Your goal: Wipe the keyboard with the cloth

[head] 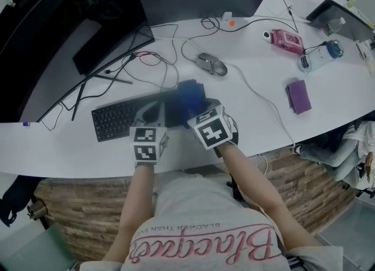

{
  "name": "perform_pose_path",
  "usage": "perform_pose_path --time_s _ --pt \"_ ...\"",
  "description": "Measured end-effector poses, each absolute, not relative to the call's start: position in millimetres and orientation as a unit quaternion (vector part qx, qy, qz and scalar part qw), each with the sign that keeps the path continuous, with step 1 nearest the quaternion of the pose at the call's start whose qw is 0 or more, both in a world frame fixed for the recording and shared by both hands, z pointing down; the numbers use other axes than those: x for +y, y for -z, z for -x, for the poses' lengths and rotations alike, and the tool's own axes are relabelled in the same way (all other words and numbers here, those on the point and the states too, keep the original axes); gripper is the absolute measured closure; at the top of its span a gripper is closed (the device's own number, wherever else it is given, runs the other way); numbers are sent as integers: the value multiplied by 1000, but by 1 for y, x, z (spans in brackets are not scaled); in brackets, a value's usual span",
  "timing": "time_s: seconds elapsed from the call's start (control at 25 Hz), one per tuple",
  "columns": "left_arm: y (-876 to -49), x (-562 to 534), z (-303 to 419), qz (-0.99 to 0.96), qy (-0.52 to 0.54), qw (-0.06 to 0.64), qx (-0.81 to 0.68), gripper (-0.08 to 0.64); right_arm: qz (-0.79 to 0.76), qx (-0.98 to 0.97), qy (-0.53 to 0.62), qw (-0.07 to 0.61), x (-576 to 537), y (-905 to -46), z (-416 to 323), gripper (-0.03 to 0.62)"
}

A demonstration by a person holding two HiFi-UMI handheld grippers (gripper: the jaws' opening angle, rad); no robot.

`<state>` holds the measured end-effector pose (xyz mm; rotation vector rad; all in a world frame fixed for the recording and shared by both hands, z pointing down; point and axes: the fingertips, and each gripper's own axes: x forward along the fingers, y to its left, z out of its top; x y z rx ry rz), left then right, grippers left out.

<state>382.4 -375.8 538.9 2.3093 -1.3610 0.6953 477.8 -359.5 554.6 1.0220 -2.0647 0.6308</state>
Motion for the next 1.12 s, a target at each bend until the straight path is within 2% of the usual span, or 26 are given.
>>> perform_pose_path --time_s 0.4,1.12 --pt "-537 -374 -408 -828 -248 180 -470 555 -440 -781 -259 359 -360 -554 -523 503" --pt "-513 -361 -415 -851 -210 156 -455 555 -590 -692 -205 363 -340 -536 -609 503"
